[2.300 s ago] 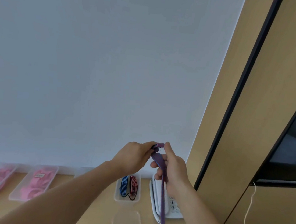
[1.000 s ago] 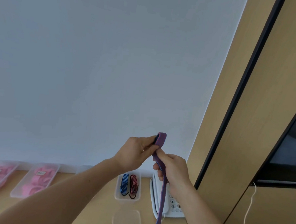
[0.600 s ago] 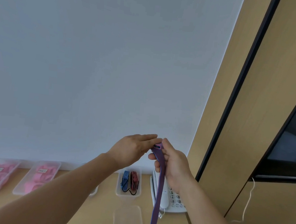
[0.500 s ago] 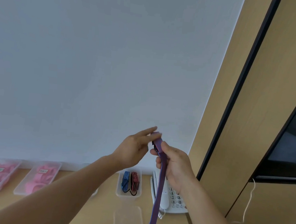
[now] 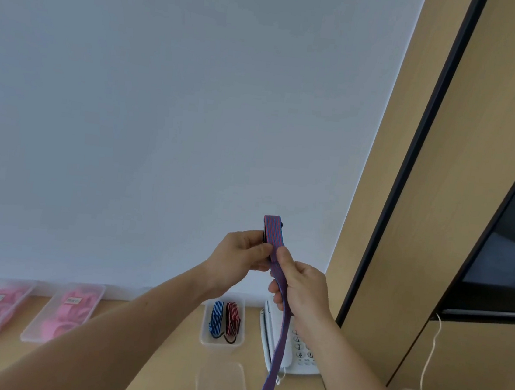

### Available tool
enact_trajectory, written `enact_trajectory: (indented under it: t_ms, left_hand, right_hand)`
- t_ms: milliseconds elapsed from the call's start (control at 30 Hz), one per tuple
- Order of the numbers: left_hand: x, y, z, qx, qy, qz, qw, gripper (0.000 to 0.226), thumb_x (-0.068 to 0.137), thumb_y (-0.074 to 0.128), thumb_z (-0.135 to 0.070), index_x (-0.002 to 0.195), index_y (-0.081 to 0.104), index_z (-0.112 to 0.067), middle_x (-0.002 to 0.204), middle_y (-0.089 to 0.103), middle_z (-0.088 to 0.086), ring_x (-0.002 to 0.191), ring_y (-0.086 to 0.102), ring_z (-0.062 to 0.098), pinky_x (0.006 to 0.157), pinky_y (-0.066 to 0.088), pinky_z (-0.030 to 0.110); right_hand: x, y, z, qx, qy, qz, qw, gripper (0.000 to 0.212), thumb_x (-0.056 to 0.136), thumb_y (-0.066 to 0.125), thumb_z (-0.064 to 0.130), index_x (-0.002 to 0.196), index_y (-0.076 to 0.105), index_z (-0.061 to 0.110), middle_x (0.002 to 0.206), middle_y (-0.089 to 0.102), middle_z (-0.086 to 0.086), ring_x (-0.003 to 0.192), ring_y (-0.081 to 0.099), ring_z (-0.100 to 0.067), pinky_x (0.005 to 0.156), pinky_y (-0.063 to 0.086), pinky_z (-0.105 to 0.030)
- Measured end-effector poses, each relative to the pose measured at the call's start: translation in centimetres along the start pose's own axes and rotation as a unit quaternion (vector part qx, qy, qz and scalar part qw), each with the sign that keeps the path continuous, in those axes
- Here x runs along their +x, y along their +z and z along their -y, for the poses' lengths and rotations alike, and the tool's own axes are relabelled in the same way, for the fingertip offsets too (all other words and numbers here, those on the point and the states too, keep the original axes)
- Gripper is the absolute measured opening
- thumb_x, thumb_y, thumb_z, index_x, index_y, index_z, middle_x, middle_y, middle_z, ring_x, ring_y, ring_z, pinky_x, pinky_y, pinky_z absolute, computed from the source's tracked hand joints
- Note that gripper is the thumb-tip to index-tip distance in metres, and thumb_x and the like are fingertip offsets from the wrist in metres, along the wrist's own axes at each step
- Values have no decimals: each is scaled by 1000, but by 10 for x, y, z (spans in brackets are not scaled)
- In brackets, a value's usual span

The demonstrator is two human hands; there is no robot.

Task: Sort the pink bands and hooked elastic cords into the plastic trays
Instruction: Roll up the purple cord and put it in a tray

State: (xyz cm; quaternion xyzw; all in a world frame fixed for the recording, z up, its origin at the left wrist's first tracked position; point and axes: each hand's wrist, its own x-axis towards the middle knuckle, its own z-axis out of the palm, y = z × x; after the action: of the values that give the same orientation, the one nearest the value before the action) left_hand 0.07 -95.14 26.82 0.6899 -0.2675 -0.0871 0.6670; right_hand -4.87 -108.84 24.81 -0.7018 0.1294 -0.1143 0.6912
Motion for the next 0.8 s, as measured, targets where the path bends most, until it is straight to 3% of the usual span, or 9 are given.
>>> enact_trajectory:
  t_ms: [100, 167, 233, 333, 500, 600, 700, 733, 800]
  left_hand:
    - [3, -3, 5, 18, 1, -14, 1000, 20, 97, 50, -5, 99, 69, 0, 95, 70, 26, 87, 65, 28, 94, 54, 42]
    - [3, -4, 7, 61, 14, -22, 998, 20, 95, 50, -5, 94, 70, -4, 82, 72, 13, 77, 64, 18, 84, 56, 33]
    - [2, -4, 9, 161, 56, -20, 985, 18, 94, 50, -8, 87, 67, -10, 66, 63, -3, 62, 52, 11, 67, 49, 26]
    - [-2, -5, 14, 278, 155, -18, 948, 16, 97, 48, -15, 83, 57, -13, 61, 49, 0, 56, 36, 13, 56, 35, 30]
    - [-4, -13, 15, 429, 295, -53, 852, 29, 97, 52, -9, 124, 62, -11, 68, 53, -15, 54, 41, 11, 53, 38, 21]
    - [-4, -19, 19, 511, 354, -38, 782, 48, 75, 69, 13, 121, 65, 1, 90, 73, 5, 58, 62, 22, 50, 49, 23]
    - [0, -22, 23, 564, 390, -41, 727, 59, 68, 66, 18, 124, 65, -2, 113, 71, 9, 72, 68, 27, 53, 47, 23]
    - [1, -20, 25, 558, 392, -53, 729, 58, 72, 64, 17, 126, 64, -4, 119, 69, 9, 83, 71, 28, 60, 51, 25]
    - [2, -16, 26, 445, 322, -77, 832, 58, 83, 56, 14, 135, 57, -9, 135, 61, 8, 113, 65, 22, 85, 56, 29]
  right_hand:
    - [0, -2, 1, -35, -2, 7, 999, 58, 87, 64, 55, 78, 67, -2, 51, 62, -6, 37, 46, -16, 39, 35, -21]
    - [0, -3, 1, -47, -1, 7, 999, 59, 87, 66, 53, 79, 66, -5, 52, 62, -6, 37, 43, -15, 38, 33, -20]
    - [0, -2, 1, -54, 2, 3, 999, 58, 88, 66, 50, 81, 66, -7, 54, 65, -7, 37, 42, -14, 38, 33, -20]
    - [-1, 0, 2, -33, 25, 8, 999, 53, 88, 66, 46, 85, 69, -6, 63, 71, -8, 38, 45, -14, 40, 35, -21]
    - [-3, -3, 9, 80, 80, 75, 991, 46, 92, 55, 45, 93, 74, 3, 79, 74, -18, 47, 53, -18, 48, 41, -25]
    - [-1, -5, 12, 136, 104, 107, 979, 62, 92, 50, 57, 95, 75, 1, 83, 73, -22, 50, 56, -21, 51, 44, -28]
    - [0, -4, 11, 103, 58, 116, 986, 48, 90, 60, 54, 85, 79, 11, 87, 74, -19, 55, 60, -19, 53, 47, -28]
    - [0, -3, 9, 103, 41, 111, 988, 43, 90, 62, 50, 84, 79, 11, 88, 75, -19, 57, 60, -18, 54, 48, -28]
    - [0, -2, 7, 128, 19, 104, 986, 36, 88, 66, 42, 87, 78, 8, 90, 75, -17, 58, 60, -17, 55, 49, -27]
